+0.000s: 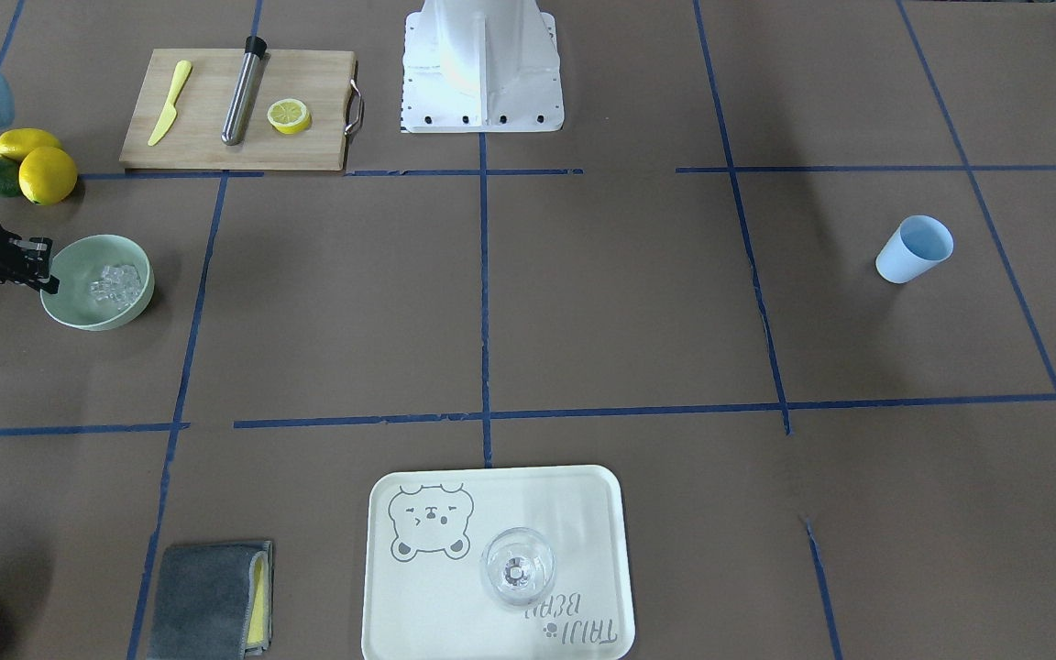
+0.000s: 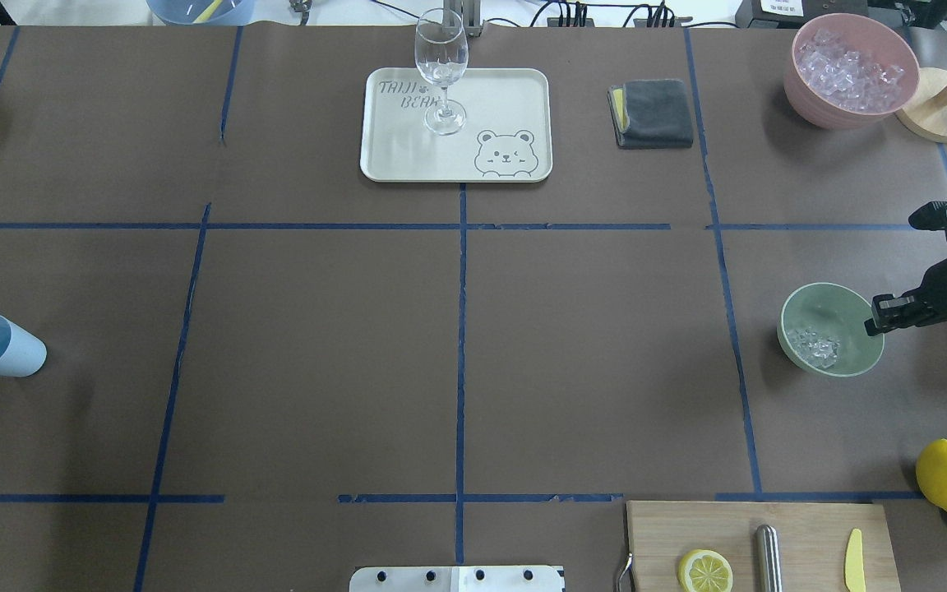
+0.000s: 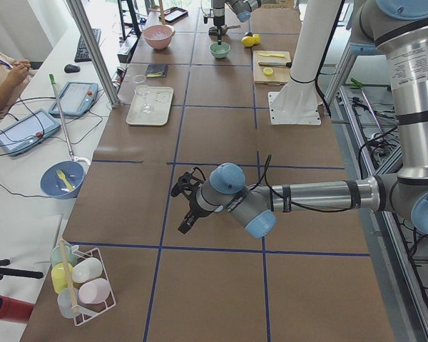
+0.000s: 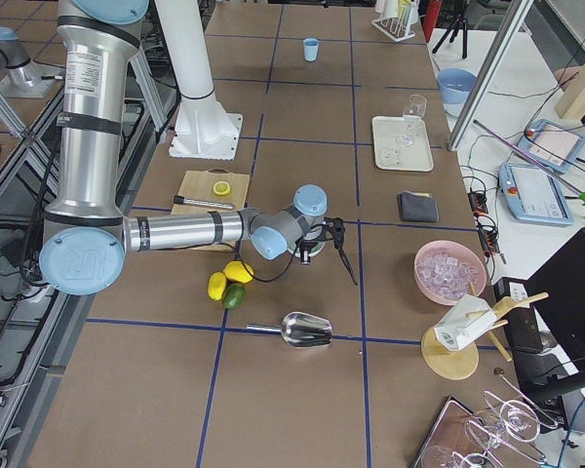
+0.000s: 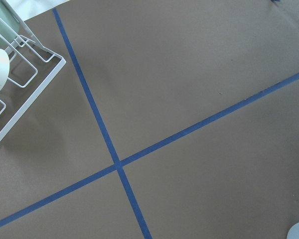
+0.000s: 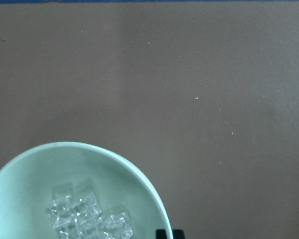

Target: Pour ice into bowl

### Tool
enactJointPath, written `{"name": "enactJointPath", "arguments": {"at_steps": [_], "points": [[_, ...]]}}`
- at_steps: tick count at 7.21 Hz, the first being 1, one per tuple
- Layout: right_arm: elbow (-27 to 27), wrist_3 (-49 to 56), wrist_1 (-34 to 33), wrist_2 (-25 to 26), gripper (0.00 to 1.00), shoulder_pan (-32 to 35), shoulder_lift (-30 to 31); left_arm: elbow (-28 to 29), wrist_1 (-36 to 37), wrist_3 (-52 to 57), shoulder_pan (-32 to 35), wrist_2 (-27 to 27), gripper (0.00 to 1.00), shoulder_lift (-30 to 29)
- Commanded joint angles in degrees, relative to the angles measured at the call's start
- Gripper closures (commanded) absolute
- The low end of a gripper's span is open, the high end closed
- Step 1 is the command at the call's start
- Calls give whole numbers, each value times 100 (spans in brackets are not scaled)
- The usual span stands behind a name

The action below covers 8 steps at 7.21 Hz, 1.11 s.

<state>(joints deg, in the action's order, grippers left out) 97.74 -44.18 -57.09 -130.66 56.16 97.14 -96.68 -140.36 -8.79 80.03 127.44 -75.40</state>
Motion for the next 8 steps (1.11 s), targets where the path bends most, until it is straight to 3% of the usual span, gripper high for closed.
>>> {"name": "enactJointPath", "arguments": {"at_steps": [1,3,5,6,8], "points": [[86,-99,49,-82,0,0,-54,-44,0,0,21,0,0,51],[271,-91,-20,-659,0,690,-117,-27,43,0,21,35,0,51],[307,275,-108,-846,0,1378,93,-62,664,0,21,805,0,-54],[298,1105,-344,-847,0,1746,329,-114,772,9,-31,852,0,-54],[307,4094,-2217,-804,0,3000,385,-123,1638,742,308,1326,0,-63]]}}
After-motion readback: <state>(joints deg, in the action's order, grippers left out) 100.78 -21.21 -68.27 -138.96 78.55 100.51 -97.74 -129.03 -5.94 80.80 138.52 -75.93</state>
